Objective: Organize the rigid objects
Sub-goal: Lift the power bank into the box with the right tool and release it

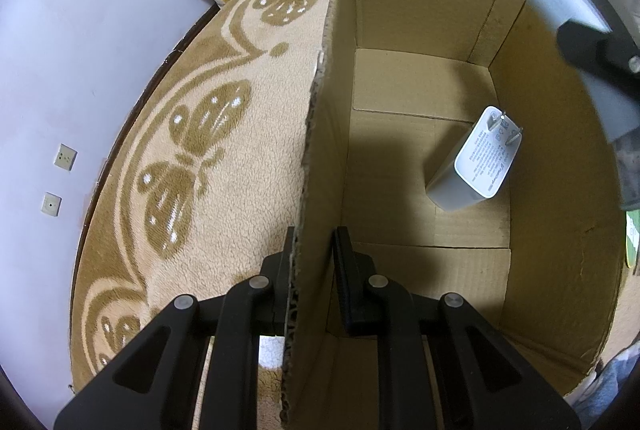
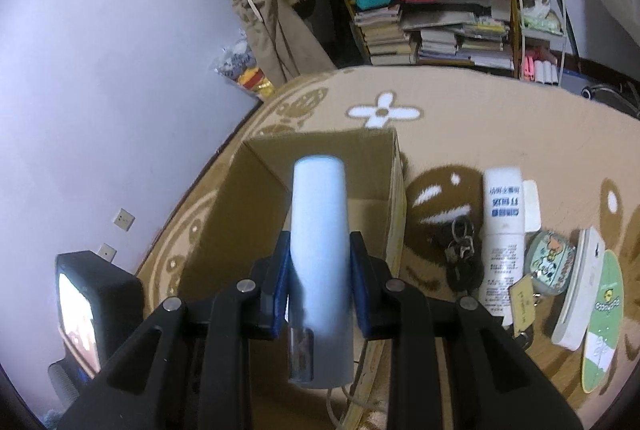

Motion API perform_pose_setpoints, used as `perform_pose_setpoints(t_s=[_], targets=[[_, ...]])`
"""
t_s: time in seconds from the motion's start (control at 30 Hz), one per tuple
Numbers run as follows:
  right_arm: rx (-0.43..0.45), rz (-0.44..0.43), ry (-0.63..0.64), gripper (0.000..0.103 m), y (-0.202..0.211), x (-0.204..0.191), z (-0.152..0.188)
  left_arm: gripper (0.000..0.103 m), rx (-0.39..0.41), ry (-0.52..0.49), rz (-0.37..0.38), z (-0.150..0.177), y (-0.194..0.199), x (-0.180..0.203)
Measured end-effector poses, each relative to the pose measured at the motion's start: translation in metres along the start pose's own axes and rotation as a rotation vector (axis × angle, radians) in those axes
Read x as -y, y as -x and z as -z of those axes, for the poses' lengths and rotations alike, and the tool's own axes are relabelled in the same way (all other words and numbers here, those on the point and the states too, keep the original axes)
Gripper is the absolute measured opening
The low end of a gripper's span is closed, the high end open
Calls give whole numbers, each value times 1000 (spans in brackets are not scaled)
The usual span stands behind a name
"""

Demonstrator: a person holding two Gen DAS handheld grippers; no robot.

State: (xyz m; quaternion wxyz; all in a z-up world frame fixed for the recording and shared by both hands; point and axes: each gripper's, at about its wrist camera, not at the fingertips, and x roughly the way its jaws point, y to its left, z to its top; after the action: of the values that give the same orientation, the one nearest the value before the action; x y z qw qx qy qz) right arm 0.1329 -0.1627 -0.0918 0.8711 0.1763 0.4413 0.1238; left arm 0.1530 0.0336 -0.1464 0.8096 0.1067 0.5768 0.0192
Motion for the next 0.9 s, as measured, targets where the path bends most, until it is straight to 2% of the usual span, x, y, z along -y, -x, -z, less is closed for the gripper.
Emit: perform_pose_setpoints(t_s=[0.57,0.8,0.83,0.9], targets=[[-41,22,16,29,-15,-7,6,15,1,0,2,1,0,-1],[23,20,29,29,8,-8,1,15,4,-2,-2,3,3,0],[27,34,33,31,10,-8,0,15,4,-2,-5,3,2,0],[28,64,27,44,14,-5,0,15,2,-3,-13,3,3,0]])
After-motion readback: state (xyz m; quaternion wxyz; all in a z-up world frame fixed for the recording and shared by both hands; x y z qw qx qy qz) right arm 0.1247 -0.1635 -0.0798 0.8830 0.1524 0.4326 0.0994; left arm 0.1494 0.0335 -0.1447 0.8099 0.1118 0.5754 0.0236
